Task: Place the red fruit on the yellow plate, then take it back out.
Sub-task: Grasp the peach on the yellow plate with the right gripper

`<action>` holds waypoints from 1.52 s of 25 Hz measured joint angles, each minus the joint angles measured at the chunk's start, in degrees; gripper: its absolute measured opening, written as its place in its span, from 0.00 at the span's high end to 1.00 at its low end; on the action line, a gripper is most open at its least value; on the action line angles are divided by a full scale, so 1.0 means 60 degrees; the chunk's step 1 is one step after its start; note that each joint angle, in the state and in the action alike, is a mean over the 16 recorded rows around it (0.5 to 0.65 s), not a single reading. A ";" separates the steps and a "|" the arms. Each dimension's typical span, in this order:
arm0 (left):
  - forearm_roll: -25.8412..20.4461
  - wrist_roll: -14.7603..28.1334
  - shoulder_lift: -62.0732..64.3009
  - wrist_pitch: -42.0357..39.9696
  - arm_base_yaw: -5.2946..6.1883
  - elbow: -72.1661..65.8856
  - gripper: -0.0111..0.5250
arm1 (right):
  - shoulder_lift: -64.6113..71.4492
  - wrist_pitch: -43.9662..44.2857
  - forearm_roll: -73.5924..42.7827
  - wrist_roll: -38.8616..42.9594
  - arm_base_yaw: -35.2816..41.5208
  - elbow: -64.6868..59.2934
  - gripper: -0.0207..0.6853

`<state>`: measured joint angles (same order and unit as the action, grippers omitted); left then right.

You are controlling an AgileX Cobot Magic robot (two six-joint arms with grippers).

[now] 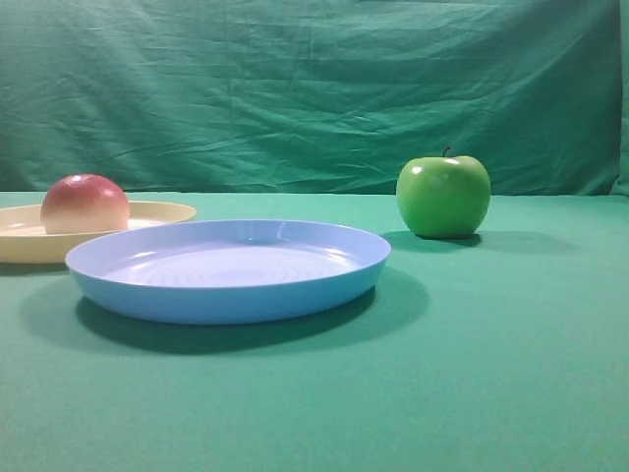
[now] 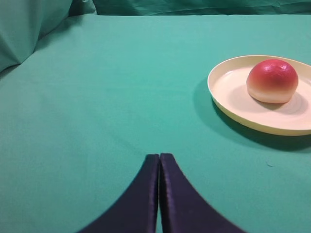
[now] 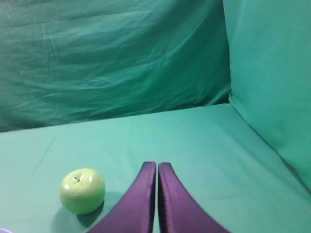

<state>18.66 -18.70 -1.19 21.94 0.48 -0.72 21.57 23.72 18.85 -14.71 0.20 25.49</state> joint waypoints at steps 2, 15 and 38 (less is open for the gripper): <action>0.0000 0.0000 0.0000 0.0000 0.0000 0.0000 0.98 | 0.0593 0.0388 0.0451 -0.0479 -0.0077 0.0529 0.97; 0.0000 0.0000 0.0000 0.0000 0.0000 0.0000 0.98 | 0.4320 0.0856 0.4031 -0.3956 -0.1293 0.2132 0.97; 0.0000 0.0000 0.0000 0.0000 0.0000 0.0000 0.98 | 1.1180 0.0292 0.6723 -0.7681 -0.4921 0.6734 0.91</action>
<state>18.66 -18.70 -1.19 21.94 0.48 -0.72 88.65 25.47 59.19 -60.79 -29.33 65.90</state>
